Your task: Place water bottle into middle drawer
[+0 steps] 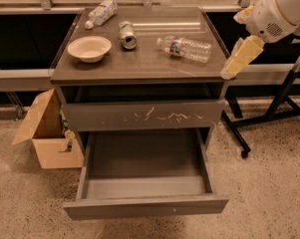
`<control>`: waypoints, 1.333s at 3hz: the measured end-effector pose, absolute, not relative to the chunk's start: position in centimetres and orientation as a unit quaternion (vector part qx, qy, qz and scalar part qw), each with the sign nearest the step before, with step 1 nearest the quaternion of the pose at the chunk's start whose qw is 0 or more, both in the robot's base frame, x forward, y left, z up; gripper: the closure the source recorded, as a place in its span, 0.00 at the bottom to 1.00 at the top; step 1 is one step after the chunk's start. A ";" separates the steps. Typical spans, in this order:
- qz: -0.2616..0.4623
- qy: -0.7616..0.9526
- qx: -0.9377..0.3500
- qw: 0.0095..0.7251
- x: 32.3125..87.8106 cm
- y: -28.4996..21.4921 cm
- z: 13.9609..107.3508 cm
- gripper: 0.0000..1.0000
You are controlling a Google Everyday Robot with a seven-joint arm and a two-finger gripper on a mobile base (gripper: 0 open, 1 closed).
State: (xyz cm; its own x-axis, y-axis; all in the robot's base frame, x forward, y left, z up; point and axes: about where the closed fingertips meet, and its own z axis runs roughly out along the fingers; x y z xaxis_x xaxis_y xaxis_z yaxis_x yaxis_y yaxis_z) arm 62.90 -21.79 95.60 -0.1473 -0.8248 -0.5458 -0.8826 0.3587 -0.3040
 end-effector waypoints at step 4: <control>0.114 0.797 -0.466 0.366 76.3 -17.4 87.7 0.00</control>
Offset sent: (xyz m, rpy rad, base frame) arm 0.1261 0.0378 -0.0522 0.2392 0.0124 -0.1352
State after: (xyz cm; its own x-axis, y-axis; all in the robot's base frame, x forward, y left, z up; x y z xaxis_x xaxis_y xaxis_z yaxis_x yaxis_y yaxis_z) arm 76.34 -17.43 87.70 -0.2974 -0.6603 -0.6896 -0.8271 0.5390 -0.1594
